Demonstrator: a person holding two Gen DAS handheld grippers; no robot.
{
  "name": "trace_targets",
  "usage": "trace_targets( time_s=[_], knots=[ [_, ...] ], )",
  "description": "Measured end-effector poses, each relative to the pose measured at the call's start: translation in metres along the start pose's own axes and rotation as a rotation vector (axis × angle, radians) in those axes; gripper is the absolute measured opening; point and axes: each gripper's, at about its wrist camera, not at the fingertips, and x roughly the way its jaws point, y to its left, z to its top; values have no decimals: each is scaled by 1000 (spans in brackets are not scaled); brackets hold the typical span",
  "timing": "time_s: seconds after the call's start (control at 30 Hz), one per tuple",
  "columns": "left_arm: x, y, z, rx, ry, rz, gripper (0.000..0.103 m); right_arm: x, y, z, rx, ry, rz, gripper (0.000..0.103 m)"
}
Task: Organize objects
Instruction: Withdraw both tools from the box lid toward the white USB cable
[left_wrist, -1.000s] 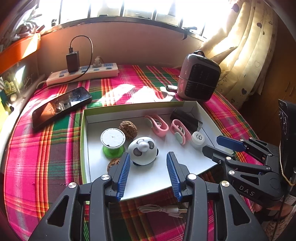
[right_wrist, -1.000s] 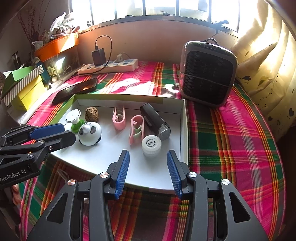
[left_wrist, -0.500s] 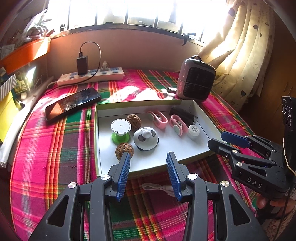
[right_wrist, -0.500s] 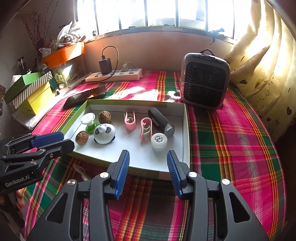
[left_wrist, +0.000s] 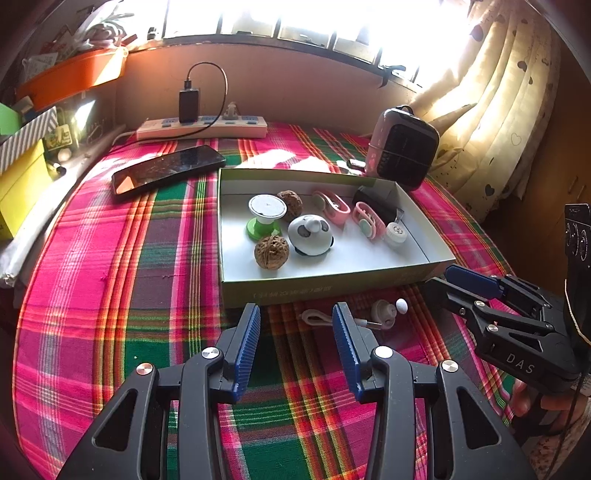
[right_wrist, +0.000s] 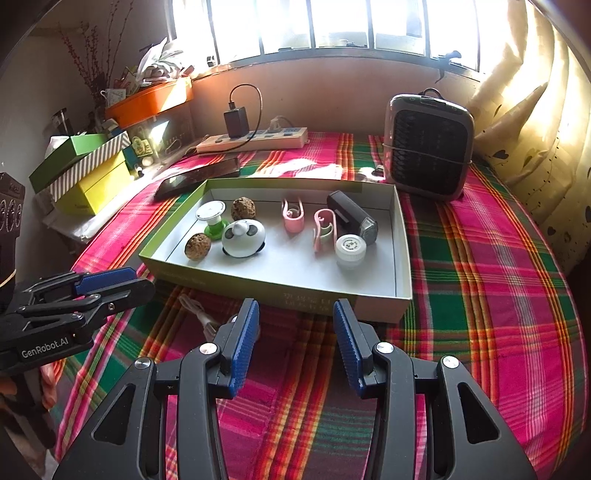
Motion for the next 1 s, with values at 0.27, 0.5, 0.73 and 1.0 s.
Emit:
trace_targets(
  time_s=[0.27, 0.5, 0.73, 1.0],
  knots=[
    [3, 9, -10, -29, 23, -5, 39, 19, 14, -5, -24, 52, 31, 44],
    [6, 15, -14, -49, 34, -9, 39, 28, 22, -7, -46, 78, 45, 44],
    [8, 17, -15, -52, 42, -19, 39, 35, 28, -8, -55, 94, 58, 44],
    [8, 21, -16, -65, 46, -27, 39, 37, 38, -10, -61, 107, 102, 28]
  ],
)
